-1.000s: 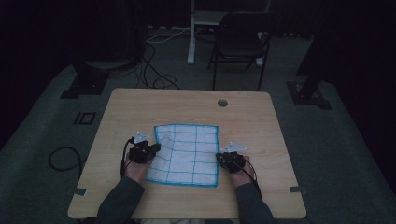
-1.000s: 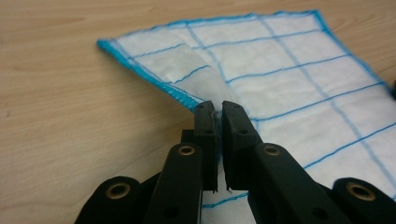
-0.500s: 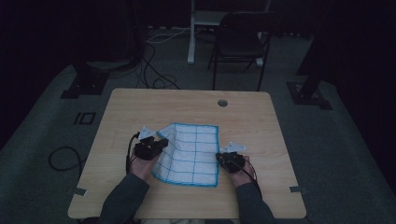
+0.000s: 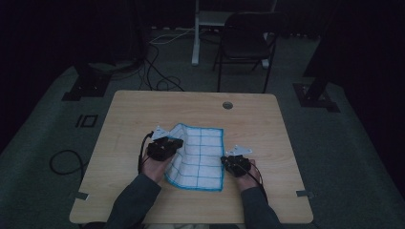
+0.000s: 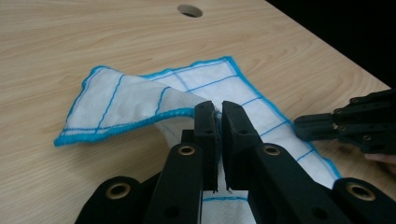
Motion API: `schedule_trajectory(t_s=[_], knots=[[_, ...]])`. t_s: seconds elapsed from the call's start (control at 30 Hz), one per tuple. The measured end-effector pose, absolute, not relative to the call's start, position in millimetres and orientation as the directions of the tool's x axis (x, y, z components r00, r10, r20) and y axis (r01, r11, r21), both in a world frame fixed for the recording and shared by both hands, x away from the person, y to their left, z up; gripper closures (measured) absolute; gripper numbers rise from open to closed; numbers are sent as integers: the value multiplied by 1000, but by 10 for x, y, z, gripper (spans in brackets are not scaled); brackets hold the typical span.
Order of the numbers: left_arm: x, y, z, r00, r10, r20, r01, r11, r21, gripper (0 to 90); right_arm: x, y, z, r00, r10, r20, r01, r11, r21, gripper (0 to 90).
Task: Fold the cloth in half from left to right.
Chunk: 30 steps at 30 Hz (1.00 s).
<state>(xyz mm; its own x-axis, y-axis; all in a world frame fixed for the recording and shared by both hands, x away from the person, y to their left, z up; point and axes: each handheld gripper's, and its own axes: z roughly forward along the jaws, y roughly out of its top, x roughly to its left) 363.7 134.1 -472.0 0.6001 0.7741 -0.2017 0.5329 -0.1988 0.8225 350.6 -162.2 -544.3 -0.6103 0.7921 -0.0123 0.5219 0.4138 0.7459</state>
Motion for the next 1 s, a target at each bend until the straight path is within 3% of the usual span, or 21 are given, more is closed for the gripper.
schedule_trajectory(t_s=[0.5, 0.67, 1.0], knots=[[3669, 1070, -4683, 642, 740, -200, 519, -229, 823, 863, 3518, -1635, -5443, -611, 791, 1, 526, 406, 747, 868], [3685, 1004, -4694, 650, 734, -198, 521, -240, 819, 863, 3520, -1646, -5435, -595, 804, -3, 534, 398, 746, 784], [3708, 895, -4708, 665, 721, -195, 520, -260, 814, 864, 3519, -1693, -5421, -574, 819, -12, 548, 395, 737, 838]])
